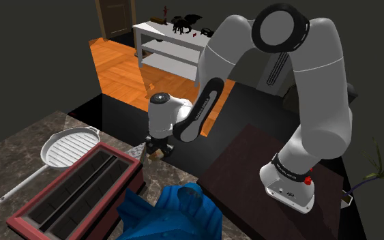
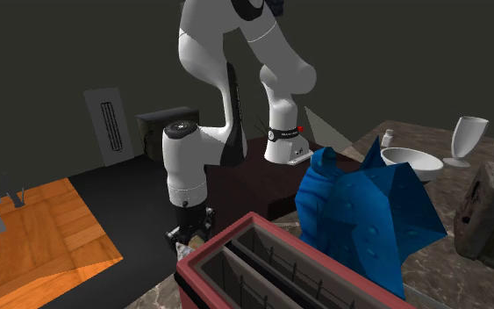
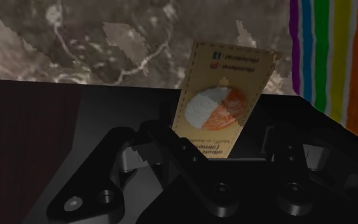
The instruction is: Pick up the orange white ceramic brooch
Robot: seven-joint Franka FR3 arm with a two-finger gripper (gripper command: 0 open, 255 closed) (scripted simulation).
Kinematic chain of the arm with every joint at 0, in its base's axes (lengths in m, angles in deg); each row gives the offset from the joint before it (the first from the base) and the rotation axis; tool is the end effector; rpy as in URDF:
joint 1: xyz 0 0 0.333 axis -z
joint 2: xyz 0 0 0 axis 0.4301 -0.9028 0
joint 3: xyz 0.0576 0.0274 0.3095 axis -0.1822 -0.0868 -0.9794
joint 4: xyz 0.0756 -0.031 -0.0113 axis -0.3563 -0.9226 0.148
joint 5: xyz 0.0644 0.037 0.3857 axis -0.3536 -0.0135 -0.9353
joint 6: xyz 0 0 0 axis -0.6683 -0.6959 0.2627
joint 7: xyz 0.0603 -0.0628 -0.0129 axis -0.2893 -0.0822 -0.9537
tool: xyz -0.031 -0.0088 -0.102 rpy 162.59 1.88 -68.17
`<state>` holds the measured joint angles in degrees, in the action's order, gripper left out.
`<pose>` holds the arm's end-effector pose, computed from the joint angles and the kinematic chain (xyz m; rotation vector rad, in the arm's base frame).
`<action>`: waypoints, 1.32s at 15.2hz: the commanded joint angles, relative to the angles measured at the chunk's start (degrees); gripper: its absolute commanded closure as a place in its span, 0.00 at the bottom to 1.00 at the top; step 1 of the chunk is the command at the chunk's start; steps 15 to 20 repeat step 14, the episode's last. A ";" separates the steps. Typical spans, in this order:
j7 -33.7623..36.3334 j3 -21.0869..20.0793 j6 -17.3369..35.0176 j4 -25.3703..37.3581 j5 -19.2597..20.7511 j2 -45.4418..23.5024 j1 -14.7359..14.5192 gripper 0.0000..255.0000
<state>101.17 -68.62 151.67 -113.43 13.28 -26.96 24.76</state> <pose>0.4812 0.2375 0.0977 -2.5394 1.8465 -0.0075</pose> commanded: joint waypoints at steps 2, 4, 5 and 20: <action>-0.85 -1.54 -1.20 -1.08 -1.25 2.13 1.17 1.00; -1.58 -2.69 -2.11 -1.71 -2.24 3.60 2.07 1.00; -1.97 -3.26 -2.57 -2.01 -2.75 4.33 2.53 1.00; -4.94 -7.47 -5.99 -3.79 -6.88 9.50 5.82 1.00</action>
